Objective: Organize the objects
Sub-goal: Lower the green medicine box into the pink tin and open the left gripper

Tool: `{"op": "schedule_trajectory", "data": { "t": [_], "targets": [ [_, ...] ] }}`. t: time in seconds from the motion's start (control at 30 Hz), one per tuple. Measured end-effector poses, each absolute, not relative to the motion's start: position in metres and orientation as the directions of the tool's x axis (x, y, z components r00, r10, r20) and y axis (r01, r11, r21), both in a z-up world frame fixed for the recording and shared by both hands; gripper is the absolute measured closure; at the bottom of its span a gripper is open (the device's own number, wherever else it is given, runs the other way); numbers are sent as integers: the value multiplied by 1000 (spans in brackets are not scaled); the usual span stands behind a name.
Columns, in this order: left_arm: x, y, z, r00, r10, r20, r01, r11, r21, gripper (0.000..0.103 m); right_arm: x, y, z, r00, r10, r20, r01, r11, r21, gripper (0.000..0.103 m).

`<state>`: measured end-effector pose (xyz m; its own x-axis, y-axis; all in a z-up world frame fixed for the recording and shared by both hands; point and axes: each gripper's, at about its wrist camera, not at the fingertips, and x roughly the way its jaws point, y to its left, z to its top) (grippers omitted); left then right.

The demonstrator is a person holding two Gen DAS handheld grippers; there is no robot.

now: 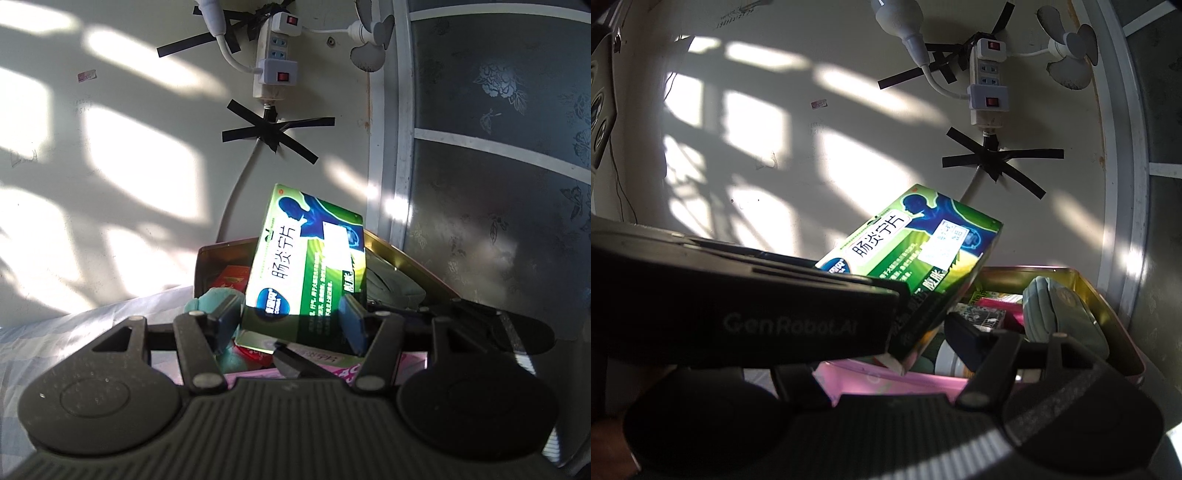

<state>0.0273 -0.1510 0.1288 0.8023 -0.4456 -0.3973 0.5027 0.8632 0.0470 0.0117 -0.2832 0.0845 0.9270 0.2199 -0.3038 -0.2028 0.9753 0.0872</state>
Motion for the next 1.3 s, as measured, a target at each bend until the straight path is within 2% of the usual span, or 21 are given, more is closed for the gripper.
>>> {"op": "schedule_trajectory", "data": {
  "t": [0.83, 1.3],
  "targets": [
    [31, -155, 127, 768, -483, -421, 534, 845, 5, 42, 6, -293, 78, 932, 181, -313, -168, 983, 68, 36],
    [64, -187, 129, 733, -514, -445, 561, 827, -30, 42, 31, -320, 77, 941, 144, -306, -137, 990, 44, 36]
  ]
}}
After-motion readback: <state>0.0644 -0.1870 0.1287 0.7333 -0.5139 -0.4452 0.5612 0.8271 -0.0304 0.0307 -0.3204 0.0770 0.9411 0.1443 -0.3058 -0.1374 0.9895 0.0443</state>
